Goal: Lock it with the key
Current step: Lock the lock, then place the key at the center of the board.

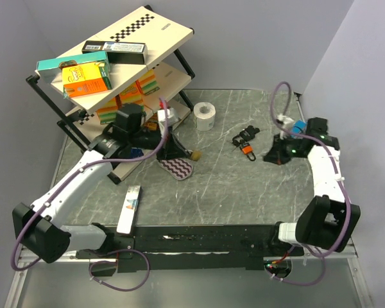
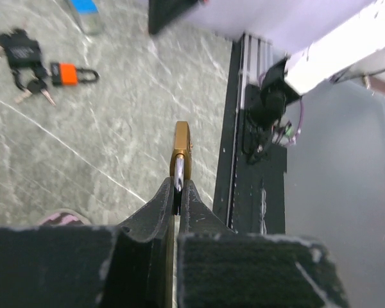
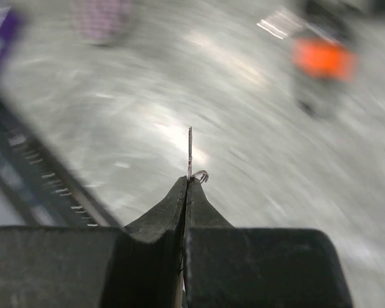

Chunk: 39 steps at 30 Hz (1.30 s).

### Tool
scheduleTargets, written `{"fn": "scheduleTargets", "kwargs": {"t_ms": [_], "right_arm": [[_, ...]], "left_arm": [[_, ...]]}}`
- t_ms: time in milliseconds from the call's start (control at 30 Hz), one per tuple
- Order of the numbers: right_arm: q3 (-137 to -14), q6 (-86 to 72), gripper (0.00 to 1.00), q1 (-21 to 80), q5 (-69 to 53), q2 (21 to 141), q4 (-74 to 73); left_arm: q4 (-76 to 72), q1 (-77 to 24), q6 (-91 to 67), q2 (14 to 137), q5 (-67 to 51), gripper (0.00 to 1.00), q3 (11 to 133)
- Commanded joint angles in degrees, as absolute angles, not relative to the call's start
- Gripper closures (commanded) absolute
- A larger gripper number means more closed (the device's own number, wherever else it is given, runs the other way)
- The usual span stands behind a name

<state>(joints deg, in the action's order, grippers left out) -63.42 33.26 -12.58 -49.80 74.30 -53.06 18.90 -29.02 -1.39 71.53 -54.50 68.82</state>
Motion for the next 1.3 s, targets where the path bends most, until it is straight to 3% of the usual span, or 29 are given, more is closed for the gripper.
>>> {"fn": "scheduleTargets", "kwargs": {"t_ms": [0,267,800,867,900,1233,1267], "right_arm": [[-60.91,37.09,1.0,-21.78,-37.9,75.85,-51.78],[-55.81,35.69,1.0,-30.06,-22.42,82.87,-41.76],[-54.14,33.31,0.99,-30.23,-16.52,93.34,-32.0],[-52.83,33.49,0.88,-30.23,-16.44,93.08,-31.38],[-52.56,33.49,0.76,-30.23,-16.61,92.99,-31.2],[-54.31,36.56,0.43,-30.23,-19.59,89.31,-35.33],[-54.4,36.82,0.36,-30.23,-20.12,86.86,-36.12]], "left_arm": [[25.91,-34.44,3.25,75.23,-49.66,0.99,73.73],[24.79,-36.04,2.02,78.84,-49.13,0.99,75.06],[23.2,-36.12,-1.58,80.51,-47.2,0.99,72.6],[22.85,-36.12,-1.49,80.59,-47.2,0.99,71.72],[22.42,-36.12,-1.49,80.6,-47.2,0.99,71.46],[23.2,-36.12,-1.76,81.91,-47.73,0.99,71.54],[23.38,-36.12,-1.76,82.09,-48.16,0.99,71.54]]}}
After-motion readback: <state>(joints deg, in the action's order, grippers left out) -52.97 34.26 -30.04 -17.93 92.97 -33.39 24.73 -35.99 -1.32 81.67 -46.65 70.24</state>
